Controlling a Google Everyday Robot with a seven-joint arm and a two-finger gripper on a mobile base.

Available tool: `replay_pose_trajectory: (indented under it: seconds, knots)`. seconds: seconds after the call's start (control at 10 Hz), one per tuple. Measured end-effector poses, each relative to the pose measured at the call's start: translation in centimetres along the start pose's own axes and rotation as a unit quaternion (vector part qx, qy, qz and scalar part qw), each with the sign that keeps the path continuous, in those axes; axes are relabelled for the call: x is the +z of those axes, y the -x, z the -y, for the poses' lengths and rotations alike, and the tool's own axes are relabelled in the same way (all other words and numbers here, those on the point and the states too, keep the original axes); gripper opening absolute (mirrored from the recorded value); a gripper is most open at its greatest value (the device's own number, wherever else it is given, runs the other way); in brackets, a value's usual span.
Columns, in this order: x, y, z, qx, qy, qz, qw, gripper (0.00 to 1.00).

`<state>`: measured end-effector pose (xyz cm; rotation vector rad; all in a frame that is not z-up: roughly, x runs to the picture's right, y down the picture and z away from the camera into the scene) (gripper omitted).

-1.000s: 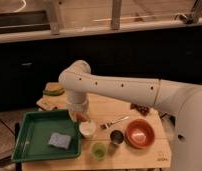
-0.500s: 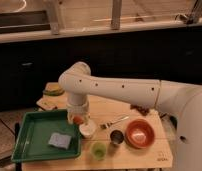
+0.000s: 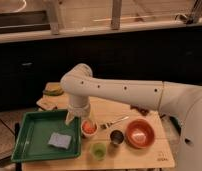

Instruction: Place apple in paper cup

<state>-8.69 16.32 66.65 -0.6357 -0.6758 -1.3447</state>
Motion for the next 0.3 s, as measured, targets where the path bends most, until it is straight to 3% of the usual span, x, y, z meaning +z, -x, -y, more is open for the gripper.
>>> replay_pose_trajectory:
  seconds: [0.3]
  knots:
    - [0.05,-0.02,-0.21,0.002,0.000,0.001,1.0000,0.80]
